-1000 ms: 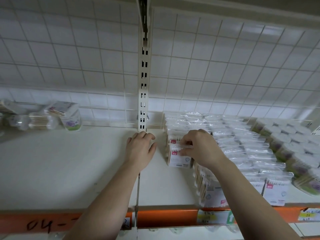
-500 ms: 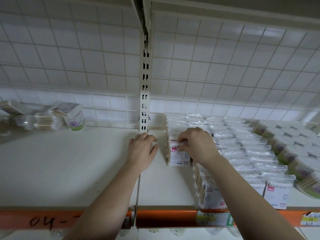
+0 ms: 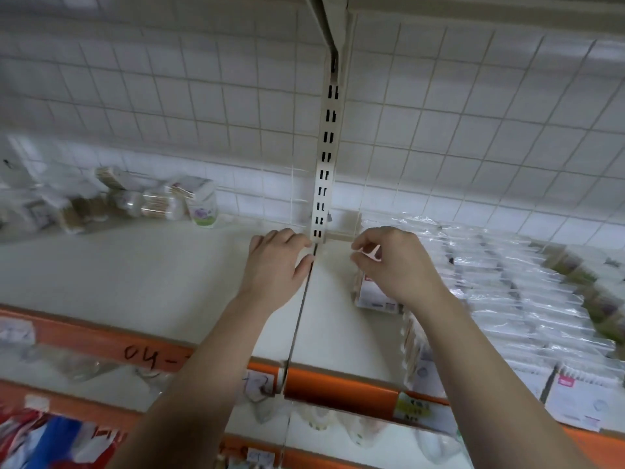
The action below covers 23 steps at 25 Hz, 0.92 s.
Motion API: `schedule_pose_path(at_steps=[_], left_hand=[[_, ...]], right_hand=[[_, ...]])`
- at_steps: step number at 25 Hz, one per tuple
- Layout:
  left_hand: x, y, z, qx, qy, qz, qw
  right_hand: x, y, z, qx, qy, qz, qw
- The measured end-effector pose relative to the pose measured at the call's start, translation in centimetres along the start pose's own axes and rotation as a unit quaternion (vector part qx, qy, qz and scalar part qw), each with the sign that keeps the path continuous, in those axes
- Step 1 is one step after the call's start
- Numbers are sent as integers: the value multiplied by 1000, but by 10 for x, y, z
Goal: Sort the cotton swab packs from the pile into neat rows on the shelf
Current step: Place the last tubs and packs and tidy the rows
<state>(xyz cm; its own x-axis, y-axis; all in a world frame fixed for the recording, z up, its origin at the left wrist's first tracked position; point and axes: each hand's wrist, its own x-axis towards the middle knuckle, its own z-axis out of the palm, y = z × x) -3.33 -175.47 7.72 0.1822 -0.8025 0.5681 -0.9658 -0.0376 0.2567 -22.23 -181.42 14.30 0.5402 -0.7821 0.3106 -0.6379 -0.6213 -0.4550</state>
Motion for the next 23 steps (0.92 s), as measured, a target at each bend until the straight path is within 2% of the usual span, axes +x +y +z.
schedule_pose_path(at_steps=[3, 7, 11, 23], left_hand=[[-16, -14, -25, 32, 11, -30, 999], [-27, -42, -51, 39, 17, -61, 997], [-33, -84, -70, 36, 18, -84, 996], [-19, -250, -107, -11, -15, -58, 998]], right_hand=[[2, -27, 13, 55, -51, -1, 997], [6, -60, 33, 91, -47, -17, 995], [20, -95, 61, 79, -49, -27, 995], [105, -197, 185, 107, 5, 1, 994]])
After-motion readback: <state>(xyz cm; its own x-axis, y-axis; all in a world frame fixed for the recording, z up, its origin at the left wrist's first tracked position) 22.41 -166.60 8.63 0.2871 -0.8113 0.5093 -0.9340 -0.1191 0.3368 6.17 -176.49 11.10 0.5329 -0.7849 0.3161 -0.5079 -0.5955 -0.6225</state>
